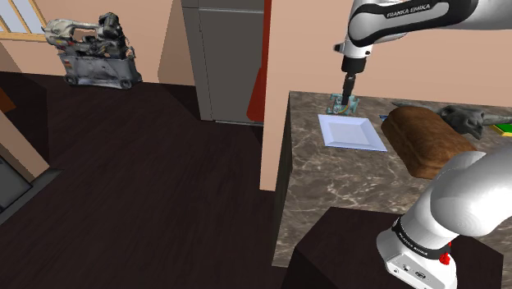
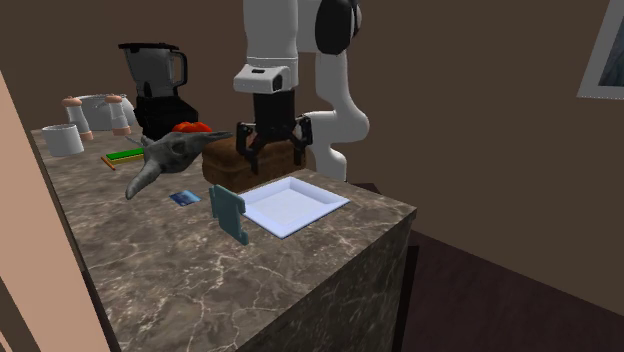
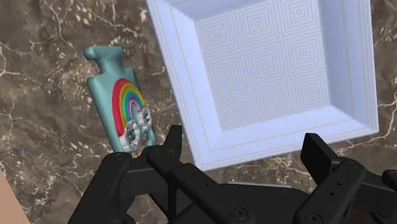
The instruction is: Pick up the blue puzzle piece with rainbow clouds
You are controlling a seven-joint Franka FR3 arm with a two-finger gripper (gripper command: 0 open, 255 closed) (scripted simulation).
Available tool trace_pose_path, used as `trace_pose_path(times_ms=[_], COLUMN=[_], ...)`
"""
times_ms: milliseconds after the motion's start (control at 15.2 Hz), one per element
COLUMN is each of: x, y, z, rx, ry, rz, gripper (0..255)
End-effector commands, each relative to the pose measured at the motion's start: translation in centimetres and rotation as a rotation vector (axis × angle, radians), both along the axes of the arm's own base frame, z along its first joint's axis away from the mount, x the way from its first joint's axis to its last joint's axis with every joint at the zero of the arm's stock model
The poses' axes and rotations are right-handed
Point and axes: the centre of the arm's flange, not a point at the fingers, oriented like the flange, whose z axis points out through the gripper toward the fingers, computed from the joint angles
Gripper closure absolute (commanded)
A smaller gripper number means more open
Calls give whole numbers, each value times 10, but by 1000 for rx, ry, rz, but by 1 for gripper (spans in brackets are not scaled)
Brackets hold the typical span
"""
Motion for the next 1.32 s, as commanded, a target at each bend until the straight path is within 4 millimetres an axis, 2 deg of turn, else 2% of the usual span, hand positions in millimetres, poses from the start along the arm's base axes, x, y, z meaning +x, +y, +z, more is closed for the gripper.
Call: trace_pose_path(times_ms=[0,396,858,1056,1122,1254], x=[16,71,71,71,71,71], y=[-19,-68,-68,-68,-69,-69], z=[-6,-21,-58,-61,-61,-61], rx=[-5,-15,-15,-15,-15,-15], ry=[3,9,9,9,9,9], rz=[48,178,178,178,178,178], gripper=[0,0,0,0,255,255])
